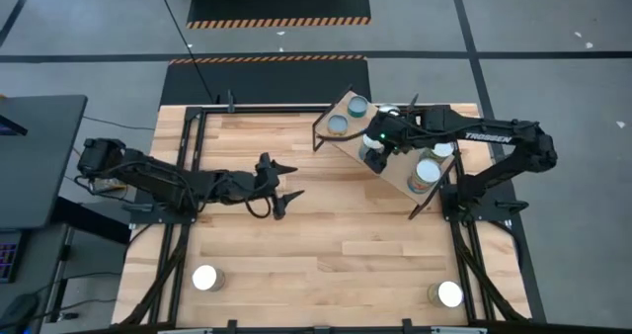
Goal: Pick and place cans onto a shelf
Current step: Adjust the canned cherries on the shelf
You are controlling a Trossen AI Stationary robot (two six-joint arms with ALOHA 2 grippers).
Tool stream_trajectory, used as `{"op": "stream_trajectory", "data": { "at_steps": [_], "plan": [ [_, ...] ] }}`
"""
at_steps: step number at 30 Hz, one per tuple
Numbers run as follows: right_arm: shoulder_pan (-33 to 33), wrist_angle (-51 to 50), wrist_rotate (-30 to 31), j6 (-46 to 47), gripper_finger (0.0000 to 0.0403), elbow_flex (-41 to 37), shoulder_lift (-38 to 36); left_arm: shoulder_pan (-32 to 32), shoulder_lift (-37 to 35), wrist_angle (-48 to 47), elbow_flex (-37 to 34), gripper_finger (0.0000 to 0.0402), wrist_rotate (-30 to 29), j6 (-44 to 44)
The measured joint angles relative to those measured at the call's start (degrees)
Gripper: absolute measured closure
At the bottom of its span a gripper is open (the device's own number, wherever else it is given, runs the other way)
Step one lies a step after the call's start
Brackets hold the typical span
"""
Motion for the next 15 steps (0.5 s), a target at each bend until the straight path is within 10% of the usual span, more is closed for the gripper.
{"op": "stream_trajectory", "data": {
  "at_steps": [15],
  "plan": [
    [-2.1, 7.5, -0.6, -0.6, 0.0031, 0.0, 0.5, -1.5, -1.1, -5.6, 0.0, 0.0077, 2.4, -2.4]
  ]
}}
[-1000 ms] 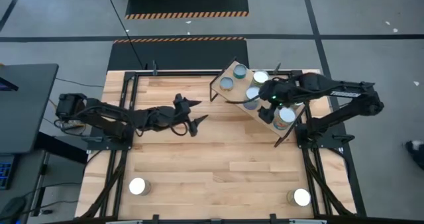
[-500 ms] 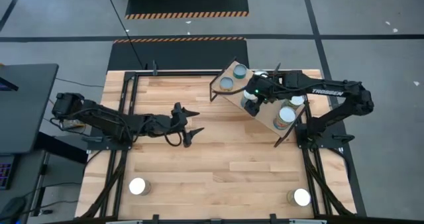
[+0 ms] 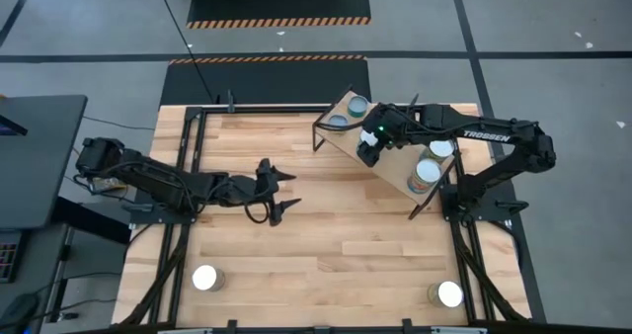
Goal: Pick and place cans onto a shelf
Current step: Adjust the canned cherries on the shelf
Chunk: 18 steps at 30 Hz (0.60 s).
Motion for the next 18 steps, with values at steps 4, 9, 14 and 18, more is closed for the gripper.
{"op": "stream_trajectory", "data": {
  "at_steps": [4, 9, 14, 18],
  "plan": [
    [-0.2, 0.3, 0.4, -1.8, 0.0031, 0.0, 0.1, -0.9, 0.0, -0.1, 0.0, 0.0077, 1.7, -1.2],
    [-0.7, 2.8, 2.4, -4.1, 0.0031, 0.0, 0.7, -2.6, 0.0, 0.0, 0.0, 0.0077, 0.8, -1.3],
    [-0.5, 7.1, 2.4, -6.4, 0.0031, 0.0, 0.3, -4.3, 0.0, 1.6, 0.0, 0.0077, 3.5, 0.0],
    [0.1, 6.9, 3.2, -9.1, 0.0031, 2.1, -1.7, -5.4, 0.0, 3.2, 0.0, 0.0077, 3.8, 2.1]
  ]
}}
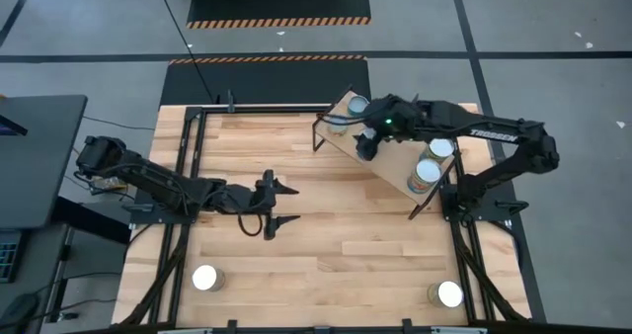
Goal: Pick and place cans onto a shelf
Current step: Adjust the canned cherries on the shelf
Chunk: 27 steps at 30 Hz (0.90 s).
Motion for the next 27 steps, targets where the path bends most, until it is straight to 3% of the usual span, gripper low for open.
{"op": "stream_trajectory", "data": {
  "at_steps": [4, 9, 13, 20, 27],
  "plan": [
    [-0.4, -7.0, 1.5, -1.6, 0.0031, 2.0, -3.9, 0.0, 0.0, 0.3, 0.0, 0.0077, 1.0, 0.3],
    [-1.0, -18.0, -0.7, -3.8, 0.0029, 1.9, -8.9, 0.0, 0.0, 0.0, 0.0, 0.0077, 10.1, 0.4],
    [-0.6, -19.3, -1.1, -3.0, 0.0025, 0.8, -11.6, -0.4, 0.0, -0.6, 0.0, 0.0077, 15.9, 0.2],
    [-0.2, -18.6, -1.5, -1.0, 0.0024, -6.3, -12.7, 0.5, 6.8, 11.0, 0.0, 0.0077, 3.5, 2.9],
    [-0.4, -17.4, 6.8, -2.2, 0.0025, -13.9, -15.1, 0.6, 15.9, 19.7, 2.3, 0.0077, 3.7, 9.5]
  ]
}}
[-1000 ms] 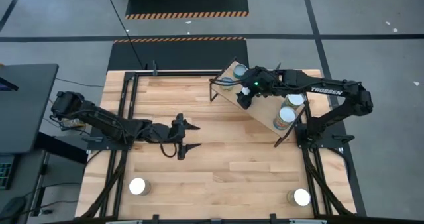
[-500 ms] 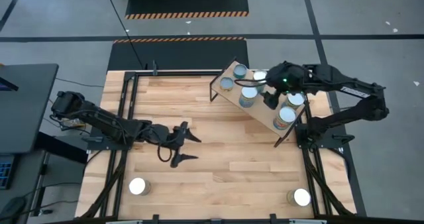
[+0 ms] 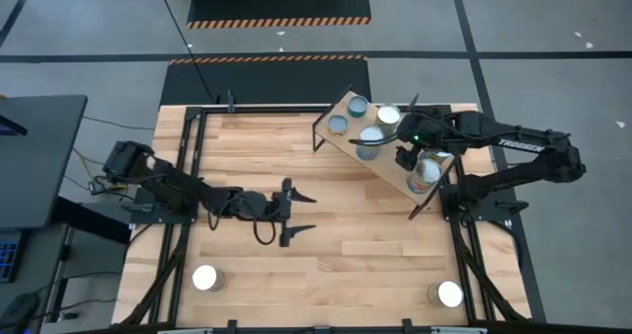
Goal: Pick and place cans onto a shelf
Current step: Adjust the canned cherries on the shelf
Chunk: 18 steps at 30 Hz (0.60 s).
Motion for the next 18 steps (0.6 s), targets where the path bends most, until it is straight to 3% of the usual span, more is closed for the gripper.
{"op": "stream_trajectory", "data": {
  "at_steps": [4, 7, 18],
  "plan": [
    [-2.7, 3.3, 2.2, -6.7, 0.0026, -0.3, 1.3, 0.6, 3.6, 1.6, 2.7, 0.0077, -0.3, 1.1],
    [-4.9, 8.0, -0.4, -12.9, 0.0026, -0.3, 2.3, 1.3, 5.5, 3.6, 3.8, 0.0077, -0.4, 1.8],
    [-7.4, 11.0, -5.4, -18.7, 0.0029, -0.3, 3.2, 1.5, 5.9, 3.3, 3.5, 0.0077, -4.6, -0.5]
  ]
}}
